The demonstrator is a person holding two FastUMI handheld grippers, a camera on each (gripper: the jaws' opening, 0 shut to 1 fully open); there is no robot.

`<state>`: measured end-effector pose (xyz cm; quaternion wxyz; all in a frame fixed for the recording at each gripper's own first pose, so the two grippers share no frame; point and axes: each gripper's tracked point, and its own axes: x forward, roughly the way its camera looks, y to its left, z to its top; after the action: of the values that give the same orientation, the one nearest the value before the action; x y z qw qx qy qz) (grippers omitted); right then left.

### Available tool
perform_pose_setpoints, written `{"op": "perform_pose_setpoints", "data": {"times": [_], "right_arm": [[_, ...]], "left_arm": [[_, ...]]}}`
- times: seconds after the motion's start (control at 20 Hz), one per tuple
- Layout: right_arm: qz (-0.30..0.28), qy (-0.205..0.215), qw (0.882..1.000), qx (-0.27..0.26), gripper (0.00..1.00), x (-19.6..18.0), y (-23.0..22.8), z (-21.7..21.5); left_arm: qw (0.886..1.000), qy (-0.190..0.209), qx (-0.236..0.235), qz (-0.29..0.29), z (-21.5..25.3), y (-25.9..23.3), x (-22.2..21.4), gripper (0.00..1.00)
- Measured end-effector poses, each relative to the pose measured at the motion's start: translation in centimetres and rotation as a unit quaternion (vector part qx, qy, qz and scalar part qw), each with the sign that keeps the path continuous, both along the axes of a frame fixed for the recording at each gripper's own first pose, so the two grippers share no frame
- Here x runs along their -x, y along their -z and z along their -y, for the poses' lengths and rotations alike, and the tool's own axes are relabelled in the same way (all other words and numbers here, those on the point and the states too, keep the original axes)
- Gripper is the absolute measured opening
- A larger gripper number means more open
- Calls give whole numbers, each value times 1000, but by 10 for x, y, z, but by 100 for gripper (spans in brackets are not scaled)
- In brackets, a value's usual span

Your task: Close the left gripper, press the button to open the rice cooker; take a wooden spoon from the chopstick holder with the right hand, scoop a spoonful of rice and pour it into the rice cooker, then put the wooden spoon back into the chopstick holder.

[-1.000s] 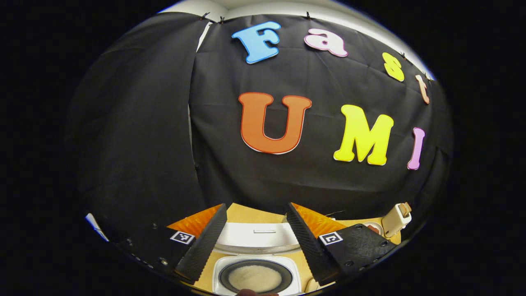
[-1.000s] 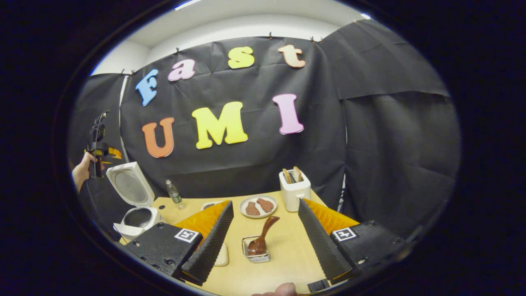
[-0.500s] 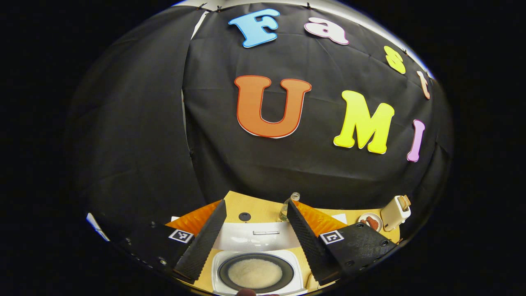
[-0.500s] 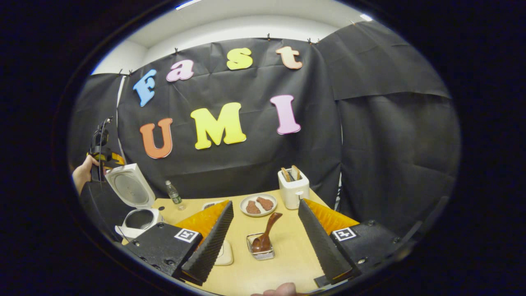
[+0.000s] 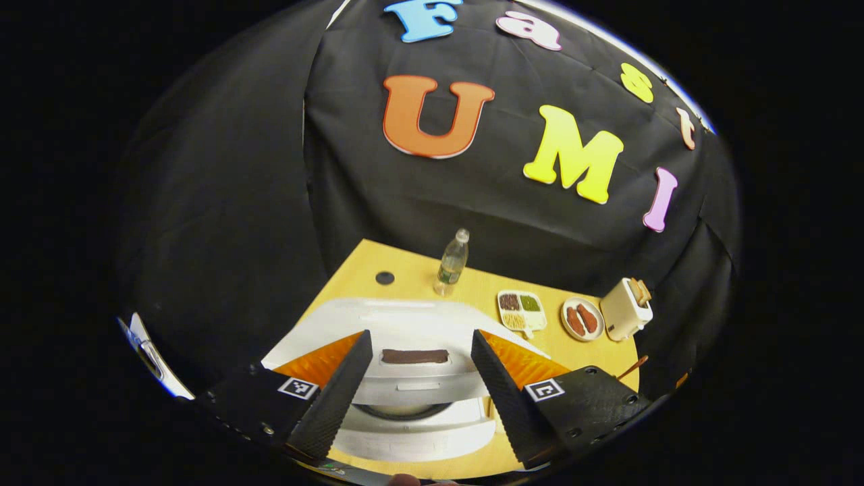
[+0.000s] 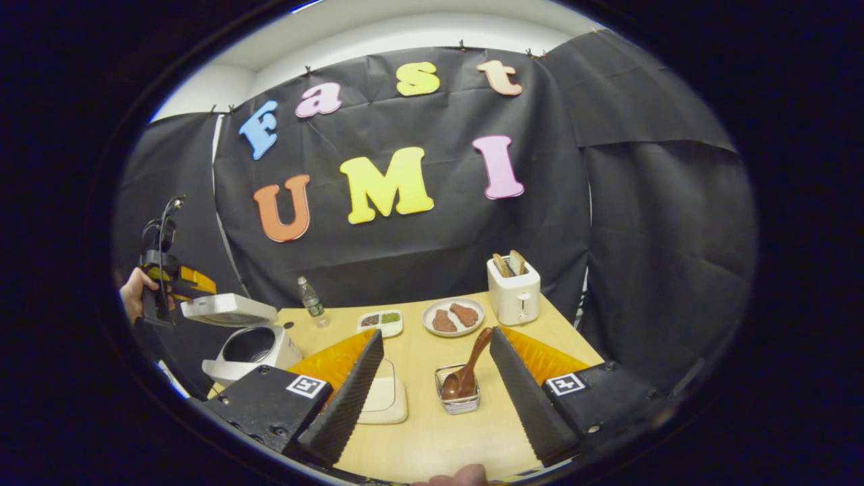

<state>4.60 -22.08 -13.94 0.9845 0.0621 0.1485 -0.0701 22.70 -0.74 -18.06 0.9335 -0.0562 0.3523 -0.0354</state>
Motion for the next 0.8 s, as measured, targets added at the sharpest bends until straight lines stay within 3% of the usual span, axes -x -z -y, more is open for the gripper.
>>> {"op": "perform_pose_setpoints", "data": {"times": [0.35, 0.8], "right_arm": [[-8, -23, 1000, 2, 100, 6, 1, -15], [-22, -44, 999, -16, 100, -12, 14, -28]], "left_arm": [[997, -5, 1, -79, -1, 74, 44, 95], [989, -7, -39, -140, -6, 98, 60, 95]]}}
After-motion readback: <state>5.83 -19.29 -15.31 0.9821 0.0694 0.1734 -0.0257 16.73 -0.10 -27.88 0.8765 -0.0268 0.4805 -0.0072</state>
